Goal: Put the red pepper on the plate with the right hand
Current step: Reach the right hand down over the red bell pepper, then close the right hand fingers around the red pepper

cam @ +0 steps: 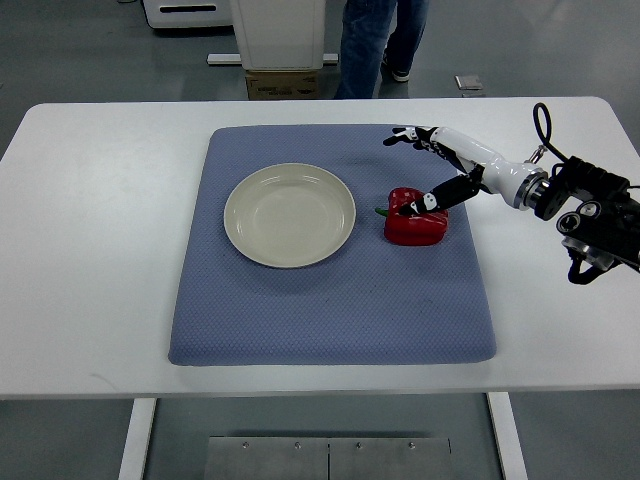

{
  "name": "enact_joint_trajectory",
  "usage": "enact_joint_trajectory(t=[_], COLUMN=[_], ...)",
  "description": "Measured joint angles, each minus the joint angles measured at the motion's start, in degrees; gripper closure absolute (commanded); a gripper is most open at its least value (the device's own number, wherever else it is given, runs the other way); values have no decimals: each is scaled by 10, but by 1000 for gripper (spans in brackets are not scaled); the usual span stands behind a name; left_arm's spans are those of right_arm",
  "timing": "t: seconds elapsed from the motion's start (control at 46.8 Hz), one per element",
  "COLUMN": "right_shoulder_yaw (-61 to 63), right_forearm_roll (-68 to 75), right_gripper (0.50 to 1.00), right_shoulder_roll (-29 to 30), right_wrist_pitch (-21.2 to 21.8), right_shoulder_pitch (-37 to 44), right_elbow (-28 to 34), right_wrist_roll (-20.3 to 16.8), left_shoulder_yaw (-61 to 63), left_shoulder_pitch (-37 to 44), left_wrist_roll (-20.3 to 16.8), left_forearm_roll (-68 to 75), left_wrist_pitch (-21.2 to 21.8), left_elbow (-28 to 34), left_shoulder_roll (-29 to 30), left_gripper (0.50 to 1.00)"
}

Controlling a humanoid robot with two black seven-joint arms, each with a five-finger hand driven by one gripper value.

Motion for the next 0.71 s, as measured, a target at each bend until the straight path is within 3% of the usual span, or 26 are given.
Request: enact_joint_trajectory(t=[0.705], right_shoulder_yaw=[-61], right_forearm_roll=[-33], right_gripper=[521], right_shoulder_roll=[7], right_wrist_pitch=[-9], right_shoulder_pitch=[5], right_elbow=[-20], right_wrist_roll=[-24], left_shoulder_yaw=[0], left_shoulder_pitch=[0], left_wrist_roll=[0], left_forearm_roll=[0], left_wrist_pitch=[0], left_elbow=[0], left_shoulder_roll=[0], left_gripper=[500])
